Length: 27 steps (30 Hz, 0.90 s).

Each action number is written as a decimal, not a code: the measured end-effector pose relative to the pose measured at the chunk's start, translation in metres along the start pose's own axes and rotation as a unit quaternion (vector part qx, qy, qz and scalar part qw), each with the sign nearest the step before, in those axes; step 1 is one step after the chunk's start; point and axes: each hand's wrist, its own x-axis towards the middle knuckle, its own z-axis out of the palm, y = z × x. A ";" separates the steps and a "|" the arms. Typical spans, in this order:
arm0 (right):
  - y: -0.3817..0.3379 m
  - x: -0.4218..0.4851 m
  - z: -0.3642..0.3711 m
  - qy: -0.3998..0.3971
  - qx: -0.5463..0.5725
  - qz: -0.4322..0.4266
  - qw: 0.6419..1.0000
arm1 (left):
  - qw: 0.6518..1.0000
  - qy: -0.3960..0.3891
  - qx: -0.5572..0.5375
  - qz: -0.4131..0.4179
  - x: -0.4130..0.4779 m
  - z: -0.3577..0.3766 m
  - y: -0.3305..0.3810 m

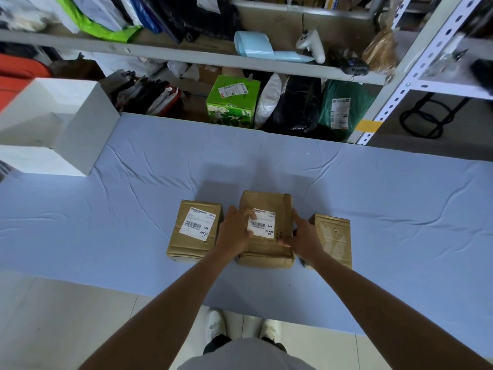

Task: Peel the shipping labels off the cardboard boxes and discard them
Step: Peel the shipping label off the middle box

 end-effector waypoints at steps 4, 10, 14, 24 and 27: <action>0.001 0.002 0.002 0.000 -0.012 0.005 1.000 | 0.999 0.010 -0.039 -0.006 -0.003 0.001 -0.002; 0.000 0.000 0.001 0.003 -0.016 0.004 1.000 | 1.000 0.004 -0.028 -0.003 -0.006 0.002 -0.004; -0.002 -0.001 -0.001 0.006 -0.021 -0.014 1.000 | 1.000 -0.003 -0.031 -0.008 -0.004 0.001 -0.004; -0.005 -0.002 -0.001 -0.001 -0.021 0.005 1.000 | 0.999 0.032 -0.023 -0.036 0.021 -0.005 0.005; -0.006 -0.003 -0.001 -0.003 -0.025 0.000 1.000 | 0.997 0.058 -0.004 -0.046 0.024 0.002 0.009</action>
